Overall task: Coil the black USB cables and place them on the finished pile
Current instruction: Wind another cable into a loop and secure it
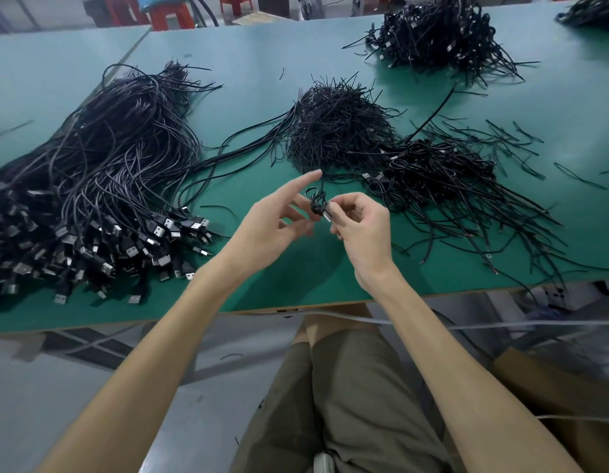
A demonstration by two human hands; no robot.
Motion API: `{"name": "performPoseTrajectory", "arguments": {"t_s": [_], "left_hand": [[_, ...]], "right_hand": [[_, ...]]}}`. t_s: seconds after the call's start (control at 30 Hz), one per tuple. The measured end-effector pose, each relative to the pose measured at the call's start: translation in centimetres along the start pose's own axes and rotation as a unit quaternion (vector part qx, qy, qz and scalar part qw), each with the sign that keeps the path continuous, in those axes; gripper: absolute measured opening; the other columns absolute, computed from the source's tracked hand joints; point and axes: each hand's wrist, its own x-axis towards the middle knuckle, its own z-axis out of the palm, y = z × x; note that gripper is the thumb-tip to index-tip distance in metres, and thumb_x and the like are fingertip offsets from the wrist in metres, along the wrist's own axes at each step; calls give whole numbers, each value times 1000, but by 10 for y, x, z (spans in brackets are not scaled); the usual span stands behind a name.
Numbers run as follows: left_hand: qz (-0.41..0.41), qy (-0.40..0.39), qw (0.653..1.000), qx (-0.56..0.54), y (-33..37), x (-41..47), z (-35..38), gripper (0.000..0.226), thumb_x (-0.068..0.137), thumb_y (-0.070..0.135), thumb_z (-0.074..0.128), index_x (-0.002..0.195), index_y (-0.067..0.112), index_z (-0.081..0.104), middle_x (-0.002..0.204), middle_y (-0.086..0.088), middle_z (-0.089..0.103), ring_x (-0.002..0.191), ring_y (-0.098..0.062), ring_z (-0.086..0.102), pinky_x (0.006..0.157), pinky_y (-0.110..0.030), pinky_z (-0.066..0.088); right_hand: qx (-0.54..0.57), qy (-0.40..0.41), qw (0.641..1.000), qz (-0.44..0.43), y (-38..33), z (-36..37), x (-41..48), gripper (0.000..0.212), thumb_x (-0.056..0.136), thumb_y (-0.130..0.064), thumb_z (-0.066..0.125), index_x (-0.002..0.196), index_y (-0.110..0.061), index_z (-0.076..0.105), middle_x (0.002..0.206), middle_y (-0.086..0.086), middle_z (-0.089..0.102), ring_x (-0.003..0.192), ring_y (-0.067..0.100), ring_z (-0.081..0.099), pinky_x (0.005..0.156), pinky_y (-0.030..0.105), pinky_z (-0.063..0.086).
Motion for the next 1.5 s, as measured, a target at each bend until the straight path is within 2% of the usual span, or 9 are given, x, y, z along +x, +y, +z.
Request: {"name": "performPoseTrajectory", "arguments": {"t_s": [0.17, 0.33, 0.43, 0.7, 0.83, 0.97, 1.17, 1.3, 1.5], "left_hand": [[63, 39, 979, 189, -5, 3, 0, 39, 92, 17, 74, 129, 25, 67, 103, 8, 51, 88, -12, 54, 79, -25, 46], [117, 8, 957, 266, 2, 7, -8, 45, 99, 29, 63, 143, 32, 55, 148, 15, 50, 133, -9, 46, 114, -28, 37], [64, -24, 968, 242, 7, 7, -7, 37, 103, 27, 57, 140, 33, 53, 132, 16, 64, 119, -10, 59, 101, -37, 48], [171, 52, 900, 397, 14, 10, -1, 15, 107, 23, 52, 115, 13, 60, 98, 3, 67, 95, -24, 62, 86, -35, 45], [175, 72, 895, 404, 16, 14, 2, 15, 106, 23, 52, 112, 13, 61, 96, 2, 66, 94, -24, 61, 79, -36, 45], [137, 80, 921, 356, 20, 17, 6, 19, 104, 34, 52, 110, 17, 59, 90, 9, 62, 87, -15, 54, 72, -30, 39], [-40, 23, 988, 146, 29, 29, 6, 19, 104, 38, 52, 114, 21, 49, 66, 7, 62, 58, -8, 57, 57, -25, 42], [-68, -20, 997, 7, 39, 32, -2, 25, 112, 19, 33, 127, 11, 51, 74, -7, 68, 57, -28, 61, 64, -38, 54], [-76, -108, 988, -86, 33, 20, -21, 37, 111, 5, 31, 141, 3, 52, 97, -15, 69, 85, -27, 69, 78, -40, 55]], "right_hand": [[17, -36, 999, -11, 0, -1, -3, 12, 91, -10, 70, 82, -17, 69, 69, -2, 68, 58, 8, 58, 58, 23, 46], [26, -49, 998, -23, -2, 0, -3, 12, 92, -10, 70, 83, -16, 69, 66, -9, 67, 57, 7, 57, 56, 18, 45], [20, -46, 999, -21, -2, 0, -4, 10, 92, -10, 70, 84, -16, 70, 67, -8, 65, 59, 7, 56, 58, 22, 48], [-21, -19, 999, -40, -3, 1, -5, 7, 90, -19, 71, 84, -17, 69, 64, -5, 65, 58, 10, 57, 63, 51, 53], [-42, 0, 998, -57, -5, 2, -6, 5, 91, -17, 70, 87, -13, 69, 64, 1, 65, 56, 13, 56, 57, 44, 51], [-66, 12, 995, -79, -8, 2, -7, 6, 92, -12, 68, 86, -13, 67, 62, -7, 62, 54, 12, 55, 55, 24, 42], [-84, 34, 992, -88, -10, 0, -10, 11, 91, -7, 67, 83, -14, 63, 66, 2, 60, 53, 12, 50, 55, 23, 37], [-94, 53, 989, -98, -12, -1, -10, 12, 92, -7, 67, 83, -13, 62, 76, 10, 67, 62, 28, 61, 58, 38, 48], [-76, 40, 992, -95, -11, 0, -11, 8, 92, -8, 66, 86, -11, 63, 82, 13, 70, 65, 33, 63, 62, 51, 51]]}}
